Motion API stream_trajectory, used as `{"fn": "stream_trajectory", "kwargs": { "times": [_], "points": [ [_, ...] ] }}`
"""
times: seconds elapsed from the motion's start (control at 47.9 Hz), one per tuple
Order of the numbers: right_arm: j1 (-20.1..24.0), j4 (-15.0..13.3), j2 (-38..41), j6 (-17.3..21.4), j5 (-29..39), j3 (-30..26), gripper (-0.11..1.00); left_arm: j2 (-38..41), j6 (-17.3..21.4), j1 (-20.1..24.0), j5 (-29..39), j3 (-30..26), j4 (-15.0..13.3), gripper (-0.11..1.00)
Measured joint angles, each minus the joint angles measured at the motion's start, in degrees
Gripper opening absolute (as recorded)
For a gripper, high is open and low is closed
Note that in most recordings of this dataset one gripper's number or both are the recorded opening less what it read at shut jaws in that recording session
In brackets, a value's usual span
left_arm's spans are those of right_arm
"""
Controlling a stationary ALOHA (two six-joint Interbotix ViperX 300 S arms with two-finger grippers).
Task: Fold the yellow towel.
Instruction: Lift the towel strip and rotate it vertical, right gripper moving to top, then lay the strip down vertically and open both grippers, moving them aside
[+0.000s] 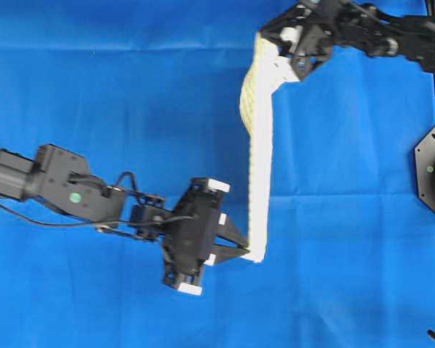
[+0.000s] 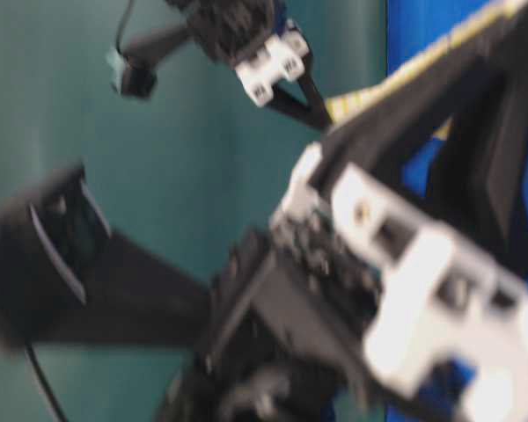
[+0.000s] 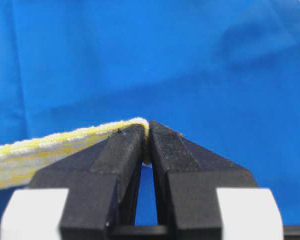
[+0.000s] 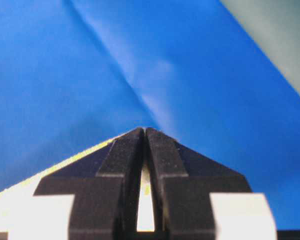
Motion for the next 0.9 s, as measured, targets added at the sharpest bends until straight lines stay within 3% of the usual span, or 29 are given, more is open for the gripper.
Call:
{"fn": "stream_trajectory", "kwargs": {
  "times": [0.209,0.397,0.898],
  "points": [
    [2.0,0.0,7.9,0.0,0.9,-7.4,0.02,-4.0,-3.6,-0.8,-6.0,8.7,-0.2,0.03],
    [3.6,0.0,12.1,0.1,1.5,-12.4,0.02,-6.2,-6.2,-1.8,-7.2,12.9,-0.3,0.03],
    [4.9,-0.5,14.2,-0.1,3.1,-14.6,0.02,-6.5,-6.3,-2.5,-7.3,13.7,-0.3,0.04]
  ]
}}
